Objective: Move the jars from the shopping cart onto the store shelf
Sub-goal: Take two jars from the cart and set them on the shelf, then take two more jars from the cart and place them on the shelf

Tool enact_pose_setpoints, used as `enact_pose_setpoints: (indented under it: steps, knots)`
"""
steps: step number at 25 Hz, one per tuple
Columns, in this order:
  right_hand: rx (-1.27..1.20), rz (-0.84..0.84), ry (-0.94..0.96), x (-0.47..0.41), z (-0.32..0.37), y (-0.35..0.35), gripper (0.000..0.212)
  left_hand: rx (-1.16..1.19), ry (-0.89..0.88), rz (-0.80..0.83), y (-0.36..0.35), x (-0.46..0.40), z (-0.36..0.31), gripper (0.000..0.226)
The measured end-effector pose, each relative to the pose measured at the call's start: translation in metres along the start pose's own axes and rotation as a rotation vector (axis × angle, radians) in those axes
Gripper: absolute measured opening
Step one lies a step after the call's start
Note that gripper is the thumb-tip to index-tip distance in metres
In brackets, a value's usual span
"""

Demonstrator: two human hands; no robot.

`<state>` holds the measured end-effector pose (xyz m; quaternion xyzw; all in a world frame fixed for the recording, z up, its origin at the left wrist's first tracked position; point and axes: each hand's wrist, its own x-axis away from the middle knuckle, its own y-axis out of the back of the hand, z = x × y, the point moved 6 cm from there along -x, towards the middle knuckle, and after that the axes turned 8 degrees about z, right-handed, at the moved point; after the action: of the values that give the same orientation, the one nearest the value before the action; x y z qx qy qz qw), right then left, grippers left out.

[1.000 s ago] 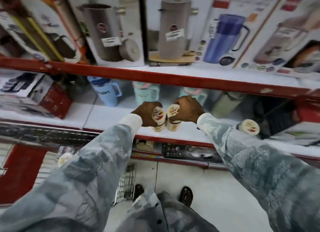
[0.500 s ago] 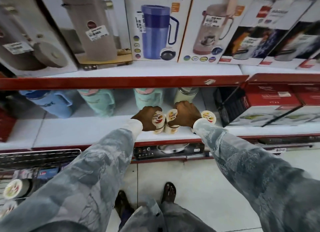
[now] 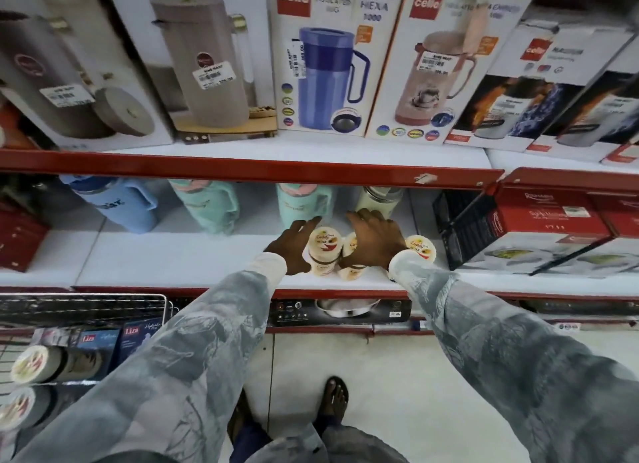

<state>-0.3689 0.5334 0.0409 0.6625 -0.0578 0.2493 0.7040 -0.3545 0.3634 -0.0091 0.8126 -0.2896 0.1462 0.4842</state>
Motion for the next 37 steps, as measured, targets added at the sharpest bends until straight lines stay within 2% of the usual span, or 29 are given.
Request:
enact_pose_setpoints:
  steps: [4,9,12,15,17,19,21,24,28,31,33,37]
  knots:
    - [0.181,0.038,0.183,-0.016,0.087,0.01,0.116,0.027,0.113,-0.067,0.02,0.043,0.067,0.103]
    - [0.272,0.121,0.442,-0.042,0.253,-0.012,0.107,0.125,0.346,-0.162,0.032,0.14,0.202,0.09]
    - [0.316,0.12,0.627,-0.049,0.368,-0.037,0.094,0.22,0.497,-0.273,0.023,0.218,0.298,0.084]
    - [0.312,0.166,0.814,-0.048,0.487,-0.076,0.084,0.319,0.707,-0.395,-0.012,0.306,0.39,0.082]
    - [0.303,0.247,0.907,-0.046,0.557,-0.113,0.081,0.395,0.852,-0.414,-0.049,0.352,0.44,0.088]
    - [0.322,0.335,0.983,-0.047,0.614,-0.155,0.086,0.495,0.904,-0.364,-0.087,0.373,0.473,0.094]
    - [0.406,0.386,1.029,-0.048,0.645,-0.193,0.087,0.575,0.851,-0.317,-0.11,0.371,0.482,0.095]
    - [0.454,0.426,1.059,-0.052,0.663,-0.232,0.068,0.617,0.826,-0.357,-0.119,0.36,0.487,0.088]
    - [0.306,0.447,0.993,-0.061,0.65,-0.218,0.064,0.585,0.826,-0.338,-0.092,0.361,0.482,0.077]
    - [0.091,0.432,0.877,-0.066,0.619,-0.167,0.071,0.478,0.718,-0.303,-0.035,0.365,0.463,0.07]
    - [-0.012,0.327,0.803,-0.069,0.585,-0.118,0.077,0.366,0.607,-0.295,0.017,0.359,0.434,0.07]
    - [-0.2,0.134,0.644,-0.072,0.497,-0.037,0.073,0.141,0.399,-0.265,0.102,0.323,0.365,0.067]
